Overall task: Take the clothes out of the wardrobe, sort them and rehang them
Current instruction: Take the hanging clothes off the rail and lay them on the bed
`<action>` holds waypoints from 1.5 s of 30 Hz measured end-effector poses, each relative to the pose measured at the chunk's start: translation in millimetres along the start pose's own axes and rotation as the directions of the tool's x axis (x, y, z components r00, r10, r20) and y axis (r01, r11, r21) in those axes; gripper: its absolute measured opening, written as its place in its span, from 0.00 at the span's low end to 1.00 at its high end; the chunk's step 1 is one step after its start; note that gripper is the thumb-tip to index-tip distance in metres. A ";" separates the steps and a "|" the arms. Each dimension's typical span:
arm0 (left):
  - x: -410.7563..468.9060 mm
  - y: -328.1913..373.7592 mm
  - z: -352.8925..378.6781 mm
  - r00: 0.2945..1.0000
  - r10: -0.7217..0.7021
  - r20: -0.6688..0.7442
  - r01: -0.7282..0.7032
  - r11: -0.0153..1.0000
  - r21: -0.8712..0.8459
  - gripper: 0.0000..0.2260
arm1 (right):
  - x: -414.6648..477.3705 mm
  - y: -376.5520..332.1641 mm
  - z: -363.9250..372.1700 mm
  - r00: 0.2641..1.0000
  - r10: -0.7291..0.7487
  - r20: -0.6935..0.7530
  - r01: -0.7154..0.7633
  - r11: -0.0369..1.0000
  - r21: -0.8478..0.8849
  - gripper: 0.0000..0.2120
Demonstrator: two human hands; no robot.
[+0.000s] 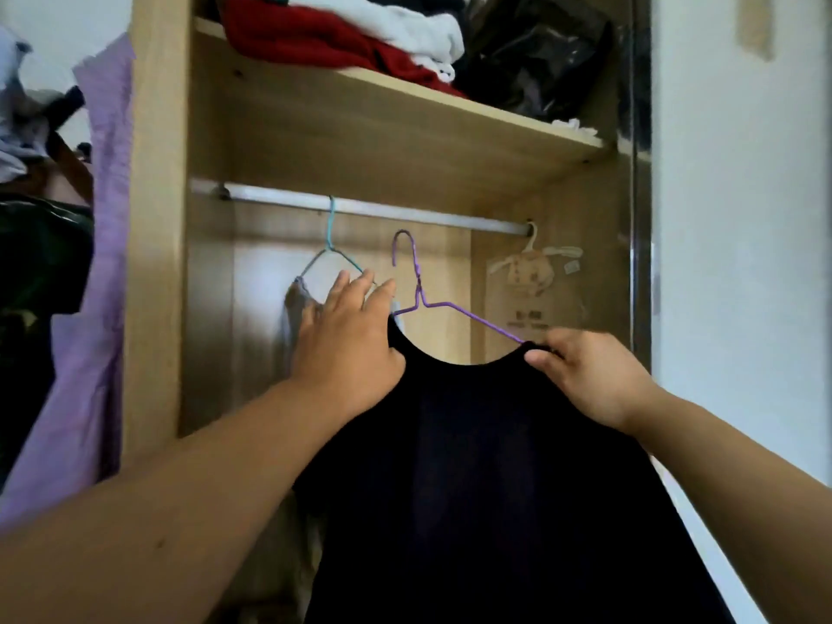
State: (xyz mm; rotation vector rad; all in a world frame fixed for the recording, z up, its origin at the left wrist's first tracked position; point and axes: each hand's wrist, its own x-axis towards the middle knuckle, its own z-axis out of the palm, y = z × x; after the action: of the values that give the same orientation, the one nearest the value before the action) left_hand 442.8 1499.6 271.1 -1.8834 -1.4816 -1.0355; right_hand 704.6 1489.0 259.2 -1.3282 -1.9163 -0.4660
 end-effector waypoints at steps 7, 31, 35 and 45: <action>-22.8 38.2 104.2 0.952 0.134 0.274 -0.005 0.905 -0.425 0.21 | -120.5 28.0 -35.4 0.982 0.188 0.011 -0.187 0.980 -0.070 0.06; -327.4 82.1 148.1 0.294 0.936 0.195 -0.108 0.235 -0.966 0.07 | -538.1 -293.1 46.4 -0.063 0.951 -0.303 -0.981 -0.114 -0.155 0.08; -395.2 100.4 109.4 0.106 0.988 0.114 -0.148 0.129 -0.980 0.07 | -595.0 -376.2 51.7 -0.275 0.903 -0.329 -0.948 -0.311 -0.061 0.07; -589.4 141.0 -29.0 -0.396 0.915 -0.081 -0.076 -0.121 -0.990 0.08 | -707.6 -581.3 29.3 -0.678 0.608 -0.414 -0.716 -0.674 0.182 0.06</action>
State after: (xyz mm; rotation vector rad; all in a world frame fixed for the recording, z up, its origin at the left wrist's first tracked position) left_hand 508.5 1108.8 -188.4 -3.4100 0.8841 0.6635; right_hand 295.0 825.1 -221.4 -2.3239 0.7373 0.1597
